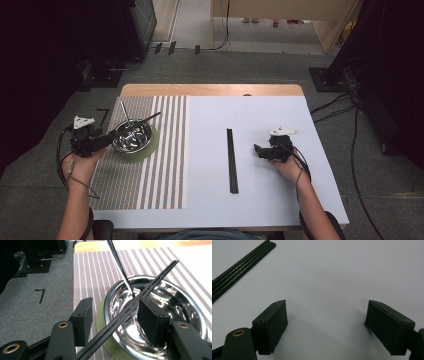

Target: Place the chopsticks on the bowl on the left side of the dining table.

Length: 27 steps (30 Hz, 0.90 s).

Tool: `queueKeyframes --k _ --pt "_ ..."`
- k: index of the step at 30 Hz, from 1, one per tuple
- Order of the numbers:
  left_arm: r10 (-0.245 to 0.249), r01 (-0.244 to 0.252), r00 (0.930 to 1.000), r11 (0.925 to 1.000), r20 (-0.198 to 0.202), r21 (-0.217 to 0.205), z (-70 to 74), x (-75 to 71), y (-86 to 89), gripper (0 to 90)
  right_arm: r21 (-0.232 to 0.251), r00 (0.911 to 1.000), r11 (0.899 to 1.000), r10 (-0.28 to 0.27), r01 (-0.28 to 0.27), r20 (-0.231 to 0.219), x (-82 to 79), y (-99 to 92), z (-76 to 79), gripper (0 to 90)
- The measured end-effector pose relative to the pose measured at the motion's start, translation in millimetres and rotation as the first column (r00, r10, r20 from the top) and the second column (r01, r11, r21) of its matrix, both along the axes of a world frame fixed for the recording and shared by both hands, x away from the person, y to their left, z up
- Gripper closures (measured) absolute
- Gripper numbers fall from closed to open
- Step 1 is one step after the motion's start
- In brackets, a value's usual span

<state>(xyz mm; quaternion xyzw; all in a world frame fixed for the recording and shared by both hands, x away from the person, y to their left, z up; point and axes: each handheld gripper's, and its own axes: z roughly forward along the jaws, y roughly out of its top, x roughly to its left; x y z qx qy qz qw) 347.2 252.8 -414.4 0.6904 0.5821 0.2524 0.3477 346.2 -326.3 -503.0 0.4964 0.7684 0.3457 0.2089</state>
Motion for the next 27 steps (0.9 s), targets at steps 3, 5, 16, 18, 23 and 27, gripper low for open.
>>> queueKeyframes --k 3,5,16,18,23,27 --pt "0.003 -0.004 0.9998 0.9993 -0.018 -0.037 -0.2 4.9 -2.0 46.5 0.001 1.0000 1.000 0.000 0.000 0.001 0.1 0.0 -0.1 17.5" --pt "0.001 -0.002 0.9998 0.9992 -0.022 -0.041 0.4 7.7 -4.5 46.7 0.001 1.0000 1.000 -0.002 0.002 -0.001 -0.1 0.1 0.0 17.5" --pt "-0.024 0.024 0.9997 0.9994 0.007 -0.025 6.4 14.0 -14.8 52.3 0.002 1.0000 1.000 -0.001 0.001 -0.001 -0.1 0.1 0.0 17.5" --pt "-0.028 0.028 0.9996 0.9994 0.005 -0.020 6.8 15.4 -17.1 52.8 0.001 1.0000 1.000 -0.001 0.001 -0.001 0.0 0.1 -0.1 17.5" --pt "-0.030 0.030 0.9994 0.9996 -0.017 -0.003 5.9 20.8 -25.0 57.0 0.002 1.0000 1.000 -0.001 0.001 -0.001 0.0 0.1 0.0 17.5" --pt "-0.039 0.039 0.9991 0.9993 -0.014 0.000 6.2 23.1 -30.1 70.7 0.002 1.0000 1.000 -0.001 0.001 -0.001 0.0 0.1 0.0 17.5"
